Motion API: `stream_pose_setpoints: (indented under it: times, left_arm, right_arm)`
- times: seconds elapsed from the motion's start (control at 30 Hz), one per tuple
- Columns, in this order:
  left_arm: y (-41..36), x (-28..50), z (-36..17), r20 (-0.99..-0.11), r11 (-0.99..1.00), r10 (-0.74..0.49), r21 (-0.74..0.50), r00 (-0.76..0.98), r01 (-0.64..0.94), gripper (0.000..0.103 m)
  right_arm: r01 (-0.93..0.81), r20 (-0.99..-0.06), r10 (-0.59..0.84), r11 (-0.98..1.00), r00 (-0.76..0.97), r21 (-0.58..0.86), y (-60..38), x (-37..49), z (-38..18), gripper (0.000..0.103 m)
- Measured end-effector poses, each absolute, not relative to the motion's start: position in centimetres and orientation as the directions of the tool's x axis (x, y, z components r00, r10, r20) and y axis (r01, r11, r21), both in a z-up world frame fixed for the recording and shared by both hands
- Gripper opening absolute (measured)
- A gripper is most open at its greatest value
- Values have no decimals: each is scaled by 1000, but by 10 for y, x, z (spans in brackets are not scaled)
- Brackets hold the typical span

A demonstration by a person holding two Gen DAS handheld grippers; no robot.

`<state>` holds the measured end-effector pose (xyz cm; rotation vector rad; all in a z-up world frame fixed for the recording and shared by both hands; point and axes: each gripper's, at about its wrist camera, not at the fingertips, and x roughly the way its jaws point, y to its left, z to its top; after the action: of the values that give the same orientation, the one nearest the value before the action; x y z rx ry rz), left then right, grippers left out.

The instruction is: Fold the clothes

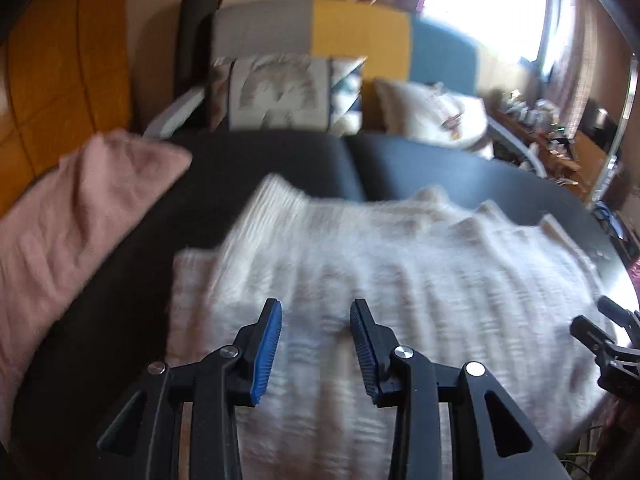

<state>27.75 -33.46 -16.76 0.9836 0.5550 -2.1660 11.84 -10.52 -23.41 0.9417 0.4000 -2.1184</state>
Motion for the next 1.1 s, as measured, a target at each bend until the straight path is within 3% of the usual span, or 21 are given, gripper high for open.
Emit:
stream_pose_setpoints:
  times: [0.23,0.53,0.83,1.1]
  left_arm:
    - [-338,292,-183,-741,-680,-395,-162,-543,715,40]
    - [-350,275,-152,-749,-679,-389,-160,-536,716,40]
    - [-386,246,-180,-809,-638,-381,-121,-448,761,40]
    - [-385,255,-193,-758,-684,-413,-107,-504,721,40]
  right_arm:
    - [762,-723,-560,-644,-404,73,-100,107,-239,97]
    - [751,-724,-536,-660,-435,38,-122,86,-203,97]
    - [694,-808,-389,-719,-442,-33,-151,20,-243,97]
    - [675,-824,-404,-737,-398,35,-137,5,-257,100]
